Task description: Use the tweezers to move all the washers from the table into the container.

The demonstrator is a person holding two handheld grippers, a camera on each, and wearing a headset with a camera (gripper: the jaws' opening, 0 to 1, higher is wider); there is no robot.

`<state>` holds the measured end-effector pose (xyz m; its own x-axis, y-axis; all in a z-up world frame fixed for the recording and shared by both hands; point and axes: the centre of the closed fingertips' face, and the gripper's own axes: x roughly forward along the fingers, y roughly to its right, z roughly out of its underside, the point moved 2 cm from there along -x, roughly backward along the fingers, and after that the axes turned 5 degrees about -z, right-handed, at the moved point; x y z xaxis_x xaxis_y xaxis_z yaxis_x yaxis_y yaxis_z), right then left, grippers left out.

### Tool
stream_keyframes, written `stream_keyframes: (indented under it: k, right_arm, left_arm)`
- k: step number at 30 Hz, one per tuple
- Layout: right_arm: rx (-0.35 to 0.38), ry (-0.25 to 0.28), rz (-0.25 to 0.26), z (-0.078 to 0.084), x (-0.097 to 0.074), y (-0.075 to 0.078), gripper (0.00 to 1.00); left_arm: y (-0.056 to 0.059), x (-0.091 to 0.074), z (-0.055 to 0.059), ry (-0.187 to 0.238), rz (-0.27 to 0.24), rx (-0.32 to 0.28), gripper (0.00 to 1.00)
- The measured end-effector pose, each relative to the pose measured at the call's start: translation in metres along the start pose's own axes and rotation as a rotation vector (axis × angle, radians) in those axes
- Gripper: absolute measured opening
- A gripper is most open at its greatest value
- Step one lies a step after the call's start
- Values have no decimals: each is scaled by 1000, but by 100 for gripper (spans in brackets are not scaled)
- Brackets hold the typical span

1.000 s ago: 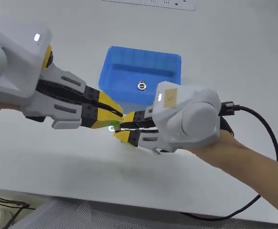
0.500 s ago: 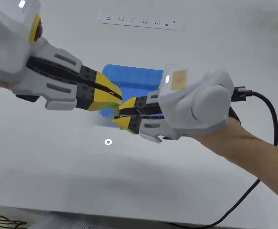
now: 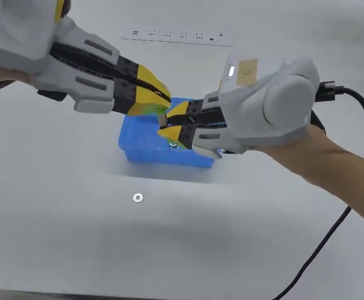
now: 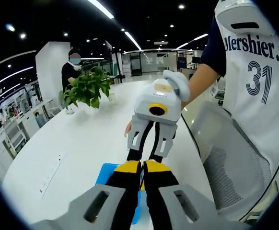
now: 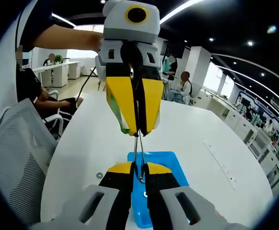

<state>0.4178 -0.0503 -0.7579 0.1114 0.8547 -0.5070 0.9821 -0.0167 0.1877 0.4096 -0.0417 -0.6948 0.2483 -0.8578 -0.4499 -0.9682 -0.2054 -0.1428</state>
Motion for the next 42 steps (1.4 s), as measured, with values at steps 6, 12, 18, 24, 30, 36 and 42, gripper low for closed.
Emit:
stream_keyframes:
  k: [6, 12, 18, 24, 30, 36, 42]
  right_arm:
    - [7, -15, 2, 12, 7, 14, 10]
    - [34, -34, -2, 27, 15, 22, 10]
    - [63, -76, -13, 44, 26, 23, 10]
    - [93, -90, -30, 56, 33, 21, 10]
    - [111, -98, -29, 61, 35, 21, 10]
    - [113, -104, -21, 64, 35, 21, 11]
    - [114, -96, -7, 60, 31, 21, 12]
  left_arm:
    - [-9, 8, 8, -3, 2, -3, 6]
    - [-13, 20, 14, -6, -3, -35, 6]
    - [-26, 34, 39, -17, -5, -94, 7]
    - [-28, 42, 51, -28, 3, -134, 7]
    - [-28, 48, 55, -31, 4, -157, 7]
    - [-30, 49, 56, -38, 9, -153, 7]
    - [-31, 46, 53, -34, 7, -142, 7]
